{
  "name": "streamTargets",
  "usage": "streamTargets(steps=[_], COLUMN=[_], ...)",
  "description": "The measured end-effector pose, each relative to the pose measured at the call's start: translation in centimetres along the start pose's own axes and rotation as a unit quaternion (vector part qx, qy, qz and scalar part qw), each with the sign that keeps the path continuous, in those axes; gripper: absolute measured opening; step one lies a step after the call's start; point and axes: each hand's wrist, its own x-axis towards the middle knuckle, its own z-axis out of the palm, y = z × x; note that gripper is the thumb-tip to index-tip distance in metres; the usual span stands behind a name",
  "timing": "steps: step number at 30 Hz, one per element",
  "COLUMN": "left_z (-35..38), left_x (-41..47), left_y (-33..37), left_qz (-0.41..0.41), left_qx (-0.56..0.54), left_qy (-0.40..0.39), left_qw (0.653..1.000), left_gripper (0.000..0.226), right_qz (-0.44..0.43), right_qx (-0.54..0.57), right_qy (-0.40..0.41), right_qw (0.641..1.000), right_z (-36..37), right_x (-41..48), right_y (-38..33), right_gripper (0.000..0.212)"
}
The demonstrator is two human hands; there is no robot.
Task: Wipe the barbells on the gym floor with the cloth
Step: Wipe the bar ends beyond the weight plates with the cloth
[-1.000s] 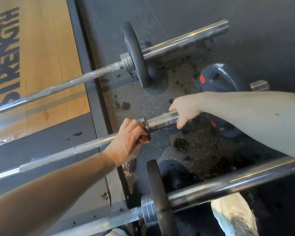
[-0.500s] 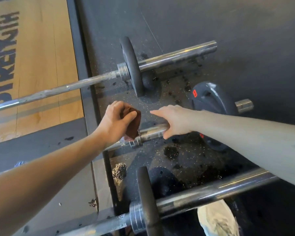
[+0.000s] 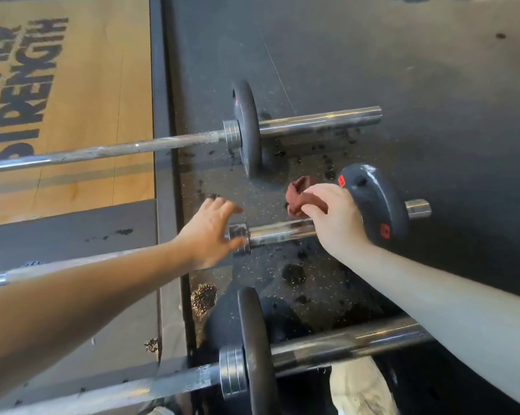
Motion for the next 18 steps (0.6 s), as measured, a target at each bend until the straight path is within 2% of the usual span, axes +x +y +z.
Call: streamTargets(steps=[1, 4, 7, 10, 13, 15, 18], left_z=[0.7, 2.2, 2.7, 2.9, 2.7, 2.5, 2.8], left_x=[-0.4, -0.8, -0.4, -0.4, -0.7, -0.8, -0.8], left_y=[-1.0, -2.2, -2.4, -2.3, -1.9, -1.7, -1.7], left_qz=[-0.002, -0.015, 0.015, -0.005, -0.016, -0.014, -0.022], left_qx=[0.056, 0.045, 0.062, 0.010, -0.025, -0.025, -0.022], left_qy=[-0.031, -0.043, -0.002, -0.018, -0.033, -0.034, -0.032], left_qw=[0.998, 0.998, 0.998, 1.000, 0.999, 0.999, 0.999], left_gripper=[0.076, 0.086, 0.083, 0.075, 0.068, 0.065, 0.063], right_qz=[-0.051, -0.159, -0.198, -0.254, -0.186, -0.126, -0.200], right_qx=[-0.025, -0.093, -0.116, -0.160, -0.215, -0.238, -0.207], right_qy=[-0.033, -0.120, -0.155, -0.137, -0.075, -0.074, -0.102], right_qw=[0.998, 0.976, 0.961, 0.944, 0.956, 0.960, 0.952], right_z=[0.8, 5.7, 8.3, 5.7, 1.2, 0.7, 5.5], right_x=[-0.5, -2.3, -2.3, -1.5, -1.7, -1.9, -2.1], right_y=[0.3, -0.1, -1.1, 1.9, 5.7, 5.4, 1.0], right_gripper=[0.015, 0.012, 0.038, 0.043, 0.040, 0.034, 0.024])
